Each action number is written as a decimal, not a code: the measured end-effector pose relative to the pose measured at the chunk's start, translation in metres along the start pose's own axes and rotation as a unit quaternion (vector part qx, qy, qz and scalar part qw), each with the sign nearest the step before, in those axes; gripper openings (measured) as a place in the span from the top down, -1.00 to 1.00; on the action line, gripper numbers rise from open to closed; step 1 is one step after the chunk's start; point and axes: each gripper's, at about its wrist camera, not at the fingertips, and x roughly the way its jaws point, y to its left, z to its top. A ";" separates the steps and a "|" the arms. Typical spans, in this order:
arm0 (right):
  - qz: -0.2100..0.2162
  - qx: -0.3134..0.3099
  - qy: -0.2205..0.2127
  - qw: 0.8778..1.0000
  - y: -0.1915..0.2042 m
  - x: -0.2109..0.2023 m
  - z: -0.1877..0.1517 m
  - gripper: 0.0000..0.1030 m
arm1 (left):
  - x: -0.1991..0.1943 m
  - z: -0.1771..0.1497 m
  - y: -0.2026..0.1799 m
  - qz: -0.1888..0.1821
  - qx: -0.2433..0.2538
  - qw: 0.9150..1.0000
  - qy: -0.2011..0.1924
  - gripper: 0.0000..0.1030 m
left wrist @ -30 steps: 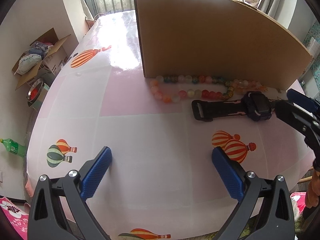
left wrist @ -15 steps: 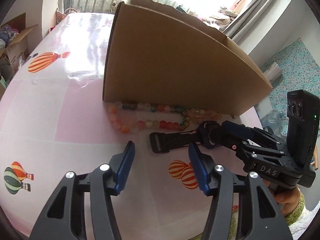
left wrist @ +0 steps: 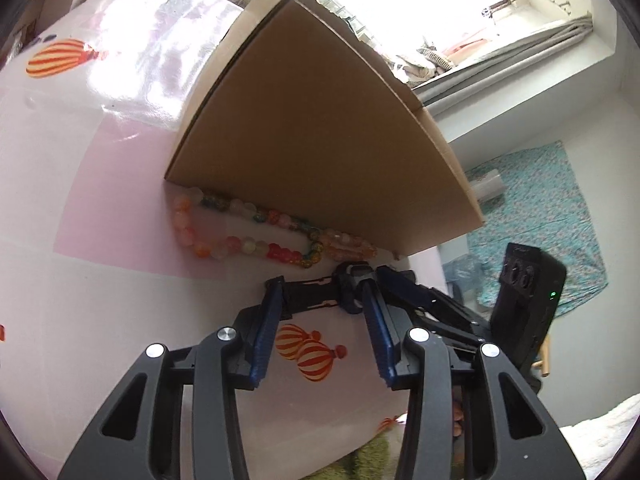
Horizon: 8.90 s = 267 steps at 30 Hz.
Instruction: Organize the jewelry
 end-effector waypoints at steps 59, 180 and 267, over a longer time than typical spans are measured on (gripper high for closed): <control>0.025 0.172 -0.023 0.984 -0.100 -0.053 -0.020 0.03 | 0.063 -0.032 -0.087 0.257 0.187 0.948 0.002 0.79; -0.058 -0.002 -0.062 0.996 -0.067 -0.089 0.192 0.57 | 0.030 0.179 -0.173 0.301 0.262 0.916 -0.031 -0.57; 0.085 -0.019 0.057 0.995 0.047 -0.023 -0.007 0.24 | 0.014 0.007 -0.055 0.208 0.168 0.963 -0.001 -0.42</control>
